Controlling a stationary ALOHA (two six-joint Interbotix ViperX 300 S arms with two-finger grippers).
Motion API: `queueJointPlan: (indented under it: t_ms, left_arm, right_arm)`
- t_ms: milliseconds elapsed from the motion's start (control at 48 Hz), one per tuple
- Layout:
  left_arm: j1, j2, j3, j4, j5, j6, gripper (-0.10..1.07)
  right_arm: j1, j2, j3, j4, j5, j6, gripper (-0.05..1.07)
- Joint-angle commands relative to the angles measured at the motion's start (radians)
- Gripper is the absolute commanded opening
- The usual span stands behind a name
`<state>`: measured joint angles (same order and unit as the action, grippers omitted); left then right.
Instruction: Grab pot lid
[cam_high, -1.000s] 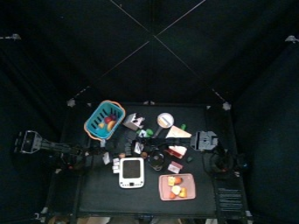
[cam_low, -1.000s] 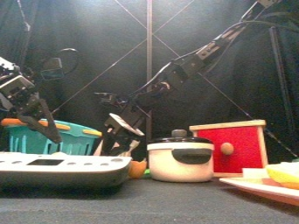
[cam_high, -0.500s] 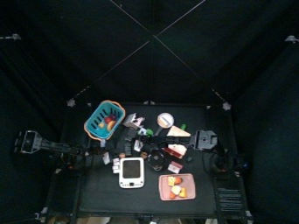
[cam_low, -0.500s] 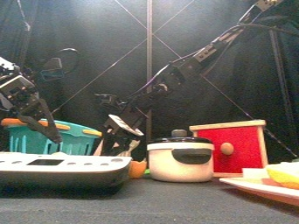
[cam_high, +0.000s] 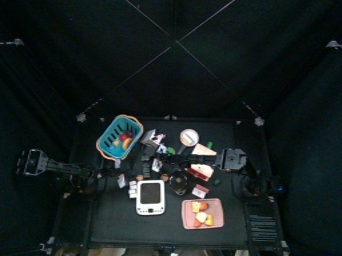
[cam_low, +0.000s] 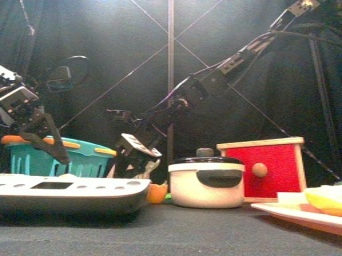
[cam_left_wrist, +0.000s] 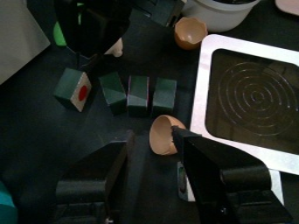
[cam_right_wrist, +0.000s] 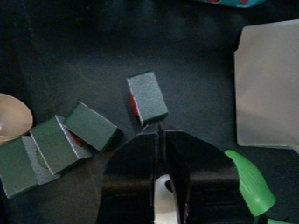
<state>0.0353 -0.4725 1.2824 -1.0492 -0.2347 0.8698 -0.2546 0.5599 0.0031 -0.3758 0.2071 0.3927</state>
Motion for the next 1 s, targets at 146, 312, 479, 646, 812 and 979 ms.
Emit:
queueJointPlan:
  t_ms: [146, 312, 479, 646, 812, 979]
  left_arm:
    - [0.003, 0.0, -0.015, 0.002, -0.003, 0.0, 0.8]
    - [0.003, -0.002, -0.018, 0.002, -0.003, 0.002, 0.8]
    - [0.003, -0.005, -0.02, 0.003, -0.003, 0.002, 0.8]
    - [0.003, -0.005, -0.02, 0.003, -0.003, 0.002, 0.8]
    - [0.003, -0.005, -0.017, 0.003, -0.003, 0.002, 0.8]
    - [0.003, -0.005, -0.017, 0.005, -0.003, 0.002, 0.8]
  right_arm:
    - [0.015, -0.109, 0.011, 0.002, 0.014, -0.002, 0.51]
    - [0.037, -0.16, 0.066, 0.006, -0.005, 0.0, 0.51]
    - [0.061, -0.199, 0.121, 0.014, -0.061, 0.0, 0.51]
    - [0.063, -0.209, 0.14, 0.02, -0.075, 0.0, 0.51]
    - [0.063, -0.204, 0.14, 0.018, -0.077, 0.0, 0.51]
    - [0.063, -0.202, 0.14, 0.02, -0.075, 0.0, 0.51]
